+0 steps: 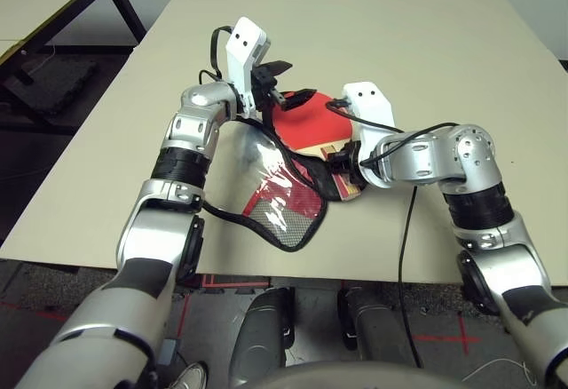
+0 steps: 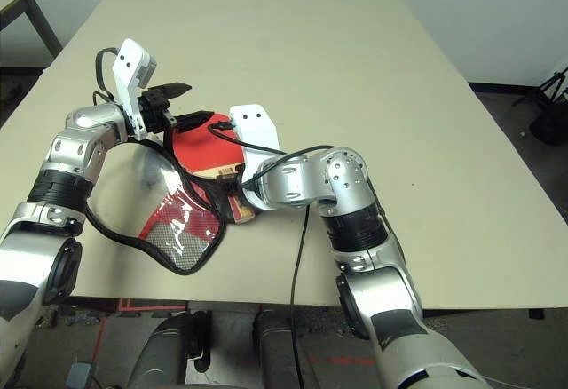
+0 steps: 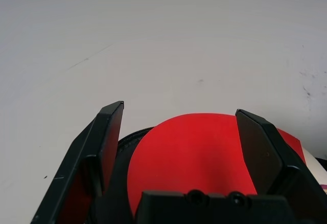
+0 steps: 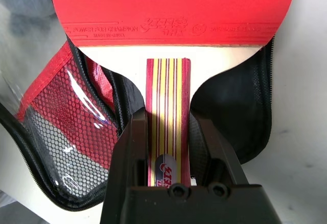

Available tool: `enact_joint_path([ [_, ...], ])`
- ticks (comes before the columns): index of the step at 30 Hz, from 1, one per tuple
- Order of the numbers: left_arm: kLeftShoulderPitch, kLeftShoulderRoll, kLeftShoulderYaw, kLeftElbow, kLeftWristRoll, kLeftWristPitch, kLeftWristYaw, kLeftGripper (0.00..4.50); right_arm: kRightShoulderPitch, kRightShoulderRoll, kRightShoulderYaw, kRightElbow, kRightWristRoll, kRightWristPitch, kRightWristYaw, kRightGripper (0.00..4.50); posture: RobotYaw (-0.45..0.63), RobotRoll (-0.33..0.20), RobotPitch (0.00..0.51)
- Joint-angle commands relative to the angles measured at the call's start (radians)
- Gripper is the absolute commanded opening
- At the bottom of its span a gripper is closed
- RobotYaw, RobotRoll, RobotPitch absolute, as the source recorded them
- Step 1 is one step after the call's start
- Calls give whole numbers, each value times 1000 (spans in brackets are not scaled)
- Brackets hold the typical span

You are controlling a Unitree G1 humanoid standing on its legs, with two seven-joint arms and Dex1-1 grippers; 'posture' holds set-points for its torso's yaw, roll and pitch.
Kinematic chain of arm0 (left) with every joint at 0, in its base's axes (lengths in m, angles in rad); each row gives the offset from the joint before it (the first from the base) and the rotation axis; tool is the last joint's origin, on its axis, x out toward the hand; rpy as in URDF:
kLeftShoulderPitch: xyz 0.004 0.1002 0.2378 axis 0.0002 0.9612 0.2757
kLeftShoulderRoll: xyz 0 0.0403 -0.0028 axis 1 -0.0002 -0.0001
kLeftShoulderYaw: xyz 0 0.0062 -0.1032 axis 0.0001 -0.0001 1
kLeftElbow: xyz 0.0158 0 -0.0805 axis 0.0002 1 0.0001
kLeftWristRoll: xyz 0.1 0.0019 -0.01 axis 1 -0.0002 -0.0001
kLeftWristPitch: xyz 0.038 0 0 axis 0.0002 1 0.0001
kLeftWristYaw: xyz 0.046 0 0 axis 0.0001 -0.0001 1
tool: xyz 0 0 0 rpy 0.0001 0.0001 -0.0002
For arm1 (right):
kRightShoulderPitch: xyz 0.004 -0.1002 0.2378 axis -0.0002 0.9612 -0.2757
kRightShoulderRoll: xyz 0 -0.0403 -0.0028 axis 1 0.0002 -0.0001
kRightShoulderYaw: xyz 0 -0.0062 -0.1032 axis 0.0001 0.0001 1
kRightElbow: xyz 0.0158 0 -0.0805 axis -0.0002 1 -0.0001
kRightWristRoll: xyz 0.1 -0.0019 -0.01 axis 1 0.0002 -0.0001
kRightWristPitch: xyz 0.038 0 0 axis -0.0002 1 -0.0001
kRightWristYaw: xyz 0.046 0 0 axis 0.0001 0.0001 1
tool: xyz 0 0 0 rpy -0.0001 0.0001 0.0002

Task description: Store the ping-pong paddle in its case and zip it.

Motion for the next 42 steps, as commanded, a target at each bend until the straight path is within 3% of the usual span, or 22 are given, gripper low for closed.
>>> enact_joint_path([
  [1, 18, 6, -5, -9, 12, 4, -4, 4500, -29, -4, 37, 0, 16, -39, 26, 1125, -103, 0, 123],
  [18, 42, 21, -2, -46, 9, 29, 2, 4500, -116, -7, 83, 78, -33, -79, 118, 1125, -83, 0, 133],
  [28, 38, 20, -2, -39, 10, 25, 4, 4500, -105, 1, 85, 86, -54, -68, 153, 1125, -86, 0, 133],
  [42, 39, 22, -1, -43, 9, 26, 8, 4500, -105, 22, 39, 144, -206, -43, 240, 1125, -75, 0, 131],
])
